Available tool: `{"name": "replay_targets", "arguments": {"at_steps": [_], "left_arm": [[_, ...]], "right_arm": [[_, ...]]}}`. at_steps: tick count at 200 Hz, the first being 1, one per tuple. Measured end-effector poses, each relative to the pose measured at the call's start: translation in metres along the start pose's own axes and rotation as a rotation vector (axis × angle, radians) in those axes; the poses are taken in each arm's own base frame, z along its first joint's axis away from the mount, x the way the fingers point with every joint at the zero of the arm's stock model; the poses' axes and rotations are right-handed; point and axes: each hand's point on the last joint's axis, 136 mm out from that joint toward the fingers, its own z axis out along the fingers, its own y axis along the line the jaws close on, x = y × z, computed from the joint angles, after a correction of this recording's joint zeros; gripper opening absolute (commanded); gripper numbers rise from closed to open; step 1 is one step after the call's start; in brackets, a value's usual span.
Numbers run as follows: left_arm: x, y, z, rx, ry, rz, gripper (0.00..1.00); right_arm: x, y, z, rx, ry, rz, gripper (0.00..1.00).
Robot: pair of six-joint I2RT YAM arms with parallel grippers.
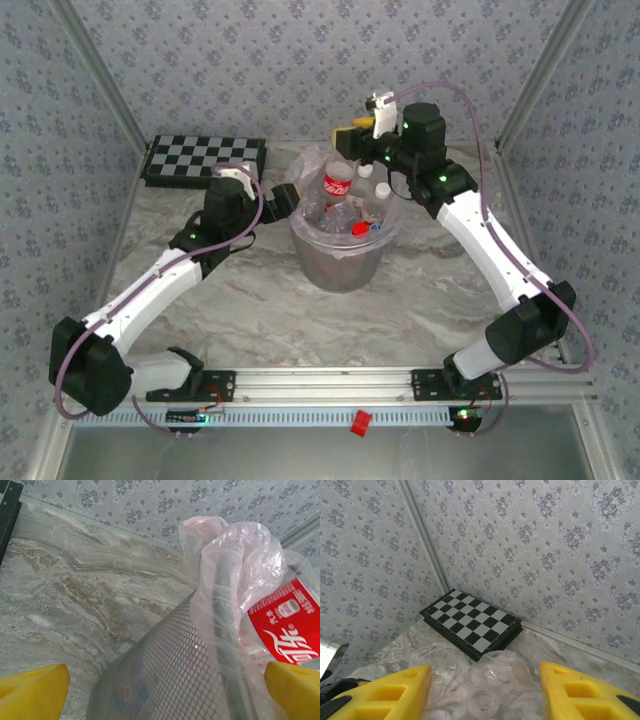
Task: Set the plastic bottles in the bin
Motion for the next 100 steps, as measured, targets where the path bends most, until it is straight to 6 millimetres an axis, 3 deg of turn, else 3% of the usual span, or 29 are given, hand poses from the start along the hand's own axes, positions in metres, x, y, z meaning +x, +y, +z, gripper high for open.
{"name": "replay_targets", "arguments": {"at_steps": [32,50,83,100], "left_arm": [[-0.001,0.001,0.008,-0.008,-0.003,-0.004,0.99],[-0.001,0.001,0.01,-0.008,0.001,-0.007,0.99],[-0.002,0.0,0.012,-0.009,0.002,-0.006,0.99],[-0.002,0.0,0.012,-0.01,0.002,-0.003,0.99]], "right_arm": [[0.013,0.008,-0.001,-0.005,0.006,0.006,0.0],[0.032,0.01,0.006,0.008,0.032,0.009,0.0],[0.044,0.007,0.016,0.045,0.017,0.031,0.0],[0.07,0.007,0.022,0.057,0.056,0.075,0.0]]}}
